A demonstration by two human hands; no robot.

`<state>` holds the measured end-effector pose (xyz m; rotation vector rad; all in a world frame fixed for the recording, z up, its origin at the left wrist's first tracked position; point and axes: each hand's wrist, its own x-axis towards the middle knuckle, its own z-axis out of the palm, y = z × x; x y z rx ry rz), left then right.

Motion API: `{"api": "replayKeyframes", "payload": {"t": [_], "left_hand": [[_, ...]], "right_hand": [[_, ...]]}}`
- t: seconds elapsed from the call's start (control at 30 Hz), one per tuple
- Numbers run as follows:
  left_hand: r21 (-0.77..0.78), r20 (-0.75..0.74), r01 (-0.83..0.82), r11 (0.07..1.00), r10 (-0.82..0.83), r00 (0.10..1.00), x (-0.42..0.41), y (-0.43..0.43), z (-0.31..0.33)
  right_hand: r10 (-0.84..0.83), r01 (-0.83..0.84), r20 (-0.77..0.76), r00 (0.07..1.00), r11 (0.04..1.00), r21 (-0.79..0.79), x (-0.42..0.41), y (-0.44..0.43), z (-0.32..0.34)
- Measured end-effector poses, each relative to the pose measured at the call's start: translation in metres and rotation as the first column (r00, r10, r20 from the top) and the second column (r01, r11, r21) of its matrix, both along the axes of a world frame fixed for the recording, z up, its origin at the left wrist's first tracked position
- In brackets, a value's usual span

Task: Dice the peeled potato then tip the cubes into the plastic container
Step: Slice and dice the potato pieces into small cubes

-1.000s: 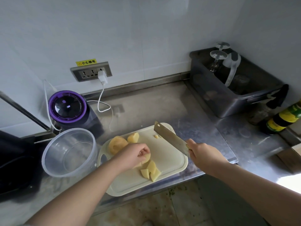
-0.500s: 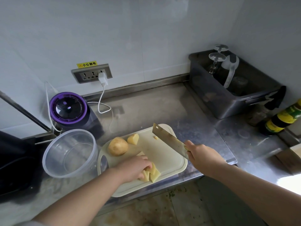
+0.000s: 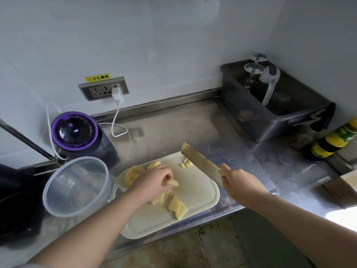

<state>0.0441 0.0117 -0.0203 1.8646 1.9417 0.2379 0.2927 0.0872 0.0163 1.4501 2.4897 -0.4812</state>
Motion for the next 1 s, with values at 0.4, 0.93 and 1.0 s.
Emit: {"api": "replayKeyframes", "payload": {"t": [0.4,0.93,1.0], "left_hand": [[-0.043,-0.076,0.010,0.999,-0.013,0.997,0.026,0.024,-0.039],[-0.157,-0.082,-0.080,0.984,0.067,0.994,0.029,0.035,-0.043],[-0.126,-0.104,-0.145,0.981,0.132,0.986,0.034,0.031,-0.043]], "right_hand": [[-0.020,0.021,0.023,1.000,0.999,-0.040,0.008,-0.004,-0.006],[0.012,-0.011,0.014,1.000,0.999,-0.047,0.010,-0.006,-0.010],[0.011,-0.010,0.010,1.000,0.999,-0.050,0.009,-0.008,-0.012]]}}
